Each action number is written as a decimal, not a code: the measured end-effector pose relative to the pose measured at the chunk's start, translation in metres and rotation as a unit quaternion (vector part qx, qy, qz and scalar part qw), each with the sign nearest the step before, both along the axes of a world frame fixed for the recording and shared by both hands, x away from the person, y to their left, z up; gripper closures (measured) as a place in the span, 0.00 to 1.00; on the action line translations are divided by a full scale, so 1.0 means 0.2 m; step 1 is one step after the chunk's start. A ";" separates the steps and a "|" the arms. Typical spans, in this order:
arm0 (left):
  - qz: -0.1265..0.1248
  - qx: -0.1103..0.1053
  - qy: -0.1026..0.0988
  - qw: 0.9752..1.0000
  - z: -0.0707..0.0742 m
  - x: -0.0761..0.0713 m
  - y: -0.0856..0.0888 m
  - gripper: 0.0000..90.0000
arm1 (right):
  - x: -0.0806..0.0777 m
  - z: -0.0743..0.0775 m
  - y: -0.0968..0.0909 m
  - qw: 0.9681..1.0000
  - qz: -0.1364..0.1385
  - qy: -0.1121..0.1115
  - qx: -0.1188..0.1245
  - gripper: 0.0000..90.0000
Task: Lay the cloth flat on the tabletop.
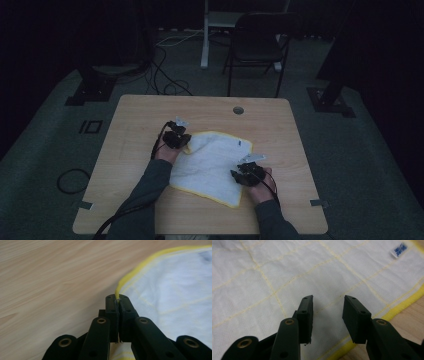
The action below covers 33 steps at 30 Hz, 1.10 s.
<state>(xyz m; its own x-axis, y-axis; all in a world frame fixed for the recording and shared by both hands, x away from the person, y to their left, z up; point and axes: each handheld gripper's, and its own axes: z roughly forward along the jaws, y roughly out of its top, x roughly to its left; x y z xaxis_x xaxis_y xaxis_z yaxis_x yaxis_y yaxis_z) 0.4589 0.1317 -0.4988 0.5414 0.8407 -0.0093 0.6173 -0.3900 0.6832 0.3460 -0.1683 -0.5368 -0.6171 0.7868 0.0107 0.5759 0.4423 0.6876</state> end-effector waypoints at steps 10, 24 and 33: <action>0.074 -0.006 0.003 0.997 -0.04 0.05 0.16 0.84 | 0.02 0.00 -0.05 1.000 -0.006 0.004 0.000 0.65; 0.013 -0.038 -0.034 0.999 0.04 -0.31 0.26 0.76 | 0.01 0.00 -0.05 1.000 -0.008 0.002 -0.002 0.62; 0.008 -0.053 -0.045 0.998 0.02 -0.49 0.30 0.72 | 0.00 0.00 -0.06 1.000 -0.007 0.001 0.005 0.61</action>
